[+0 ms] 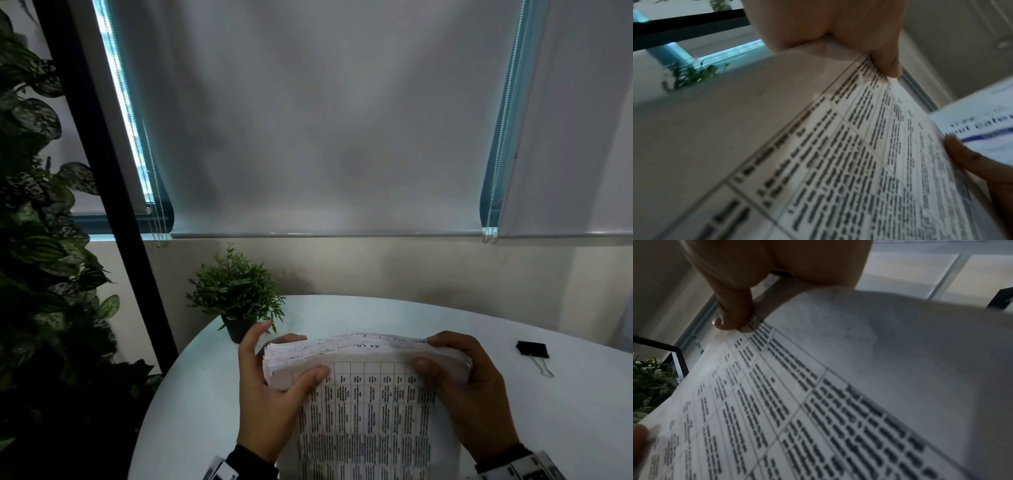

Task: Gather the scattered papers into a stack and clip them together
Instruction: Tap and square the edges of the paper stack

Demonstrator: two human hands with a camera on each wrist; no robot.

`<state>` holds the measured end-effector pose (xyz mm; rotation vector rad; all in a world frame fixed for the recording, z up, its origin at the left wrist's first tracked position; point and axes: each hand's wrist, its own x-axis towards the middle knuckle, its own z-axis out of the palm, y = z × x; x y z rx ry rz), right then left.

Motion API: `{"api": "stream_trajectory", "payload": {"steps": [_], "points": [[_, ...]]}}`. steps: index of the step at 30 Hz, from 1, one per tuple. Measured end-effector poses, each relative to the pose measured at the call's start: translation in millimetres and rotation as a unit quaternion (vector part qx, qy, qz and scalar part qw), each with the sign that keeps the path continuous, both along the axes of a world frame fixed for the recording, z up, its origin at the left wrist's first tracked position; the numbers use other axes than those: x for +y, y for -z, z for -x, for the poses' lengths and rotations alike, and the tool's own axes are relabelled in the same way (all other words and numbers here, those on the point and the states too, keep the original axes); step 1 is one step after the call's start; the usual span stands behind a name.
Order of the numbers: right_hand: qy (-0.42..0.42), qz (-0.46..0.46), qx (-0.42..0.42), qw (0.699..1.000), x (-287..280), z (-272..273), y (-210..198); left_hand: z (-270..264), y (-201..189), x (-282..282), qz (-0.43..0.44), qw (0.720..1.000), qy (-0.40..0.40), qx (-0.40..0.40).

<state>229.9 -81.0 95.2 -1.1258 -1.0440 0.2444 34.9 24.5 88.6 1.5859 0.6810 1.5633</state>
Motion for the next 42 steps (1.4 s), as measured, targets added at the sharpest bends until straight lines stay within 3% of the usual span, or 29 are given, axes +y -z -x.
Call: {"api": "stream_trajectory", "payload": {"steps": [2, 7, 11, 14, 18, 21, 24, 27, 33, 42], "points": [[-0.005, 0.004, -0.002, 1.0, 0, 0, -2, 0, 2, -1, 0.056, 0.998, 0.037, -0.013], [-0.002, 0.006, 0.01, 1.0, -3, 2, 0, 4, 6, 5, 0.086, 0.991, 0.106, 0.008], [-0.014, 0.055, 0.062, 0.996, 0, -2, 24, 2, 19, -3, 0.125, 0.99, 0.068, -0.003], [0.036, 0.069, 0.089, 0.993, -1, 10, 27, -5, 19, -11, 0.15, 0.988, 0.025, -0.033], [0.125, -0.028, -0.003, 0.992, -2, 36, 7, -14, -2, -25, 0.149, 0.987, -0.014, -0.063], [0.142, -0.074, -0.047, 0.986, 1, 45, -7, -17, -17, -32, 0.1, 0.994, 0.017, -0.052], [0.124, -0.043, -0.018, 0.991, 5, 44, -7, -15, -16, -30, 0.067, 0.996, 0.065, 0.005], [0.083, 0.038, 0.023, 0.996, 2, 38, 14, -7, 0, -28, 0.101, 0.991, 0.085, 0.033], [0.035, 0.081, 0.095, 0.992, -2, 13, 30, 1, 17, -10, 0.124, 0.99, 0.062, 0.016], [0.037, 0.061, 0.09, 0.993, 7, 11, 20, -3, 10, 2, 0.149, 0.985, 0.091, -0.004]]}}
